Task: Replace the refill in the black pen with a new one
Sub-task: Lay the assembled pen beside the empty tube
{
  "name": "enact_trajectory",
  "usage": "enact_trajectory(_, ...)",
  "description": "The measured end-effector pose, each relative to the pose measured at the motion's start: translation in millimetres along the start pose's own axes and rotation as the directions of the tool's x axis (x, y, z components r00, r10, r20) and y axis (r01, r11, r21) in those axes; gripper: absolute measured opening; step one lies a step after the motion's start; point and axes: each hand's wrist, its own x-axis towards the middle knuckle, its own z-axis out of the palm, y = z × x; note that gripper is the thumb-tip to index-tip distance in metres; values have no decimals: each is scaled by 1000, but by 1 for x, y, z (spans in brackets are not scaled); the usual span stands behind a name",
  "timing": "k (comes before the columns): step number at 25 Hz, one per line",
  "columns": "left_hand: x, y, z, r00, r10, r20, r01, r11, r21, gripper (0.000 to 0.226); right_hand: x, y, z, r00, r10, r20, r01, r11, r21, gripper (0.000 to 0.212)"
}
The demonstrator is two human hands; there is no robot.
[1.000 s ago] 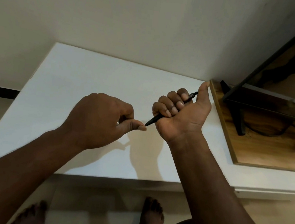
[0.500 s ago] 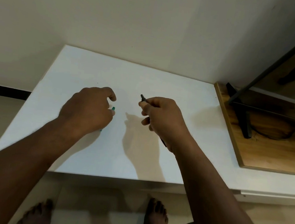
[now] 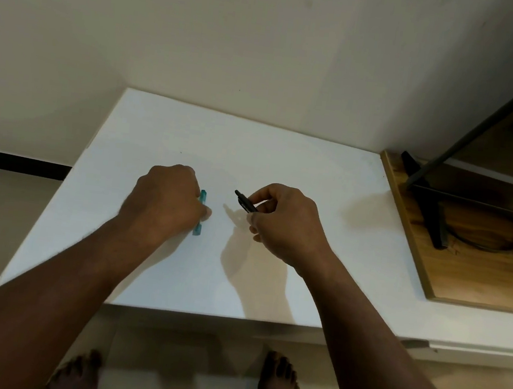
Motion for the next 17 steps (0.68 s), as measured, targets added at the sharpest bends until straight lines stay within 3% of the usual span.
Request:
enact_trajectory(6,1,3,7,998,-52,-25,46,979,-199,29,6,7,1,994,11,-111,-13,1000,-21,10)
enact_trajectory(14,1,2,8,999,-27,-39,21,989,-147,30,10,14,9,981,-30,-194,21,999,-50,8)
enact_trajectory(17,4,-1,-2,996,39,83,-29,993,-115,62,10,15,14,978,-55,-203,40,996,-76,13)
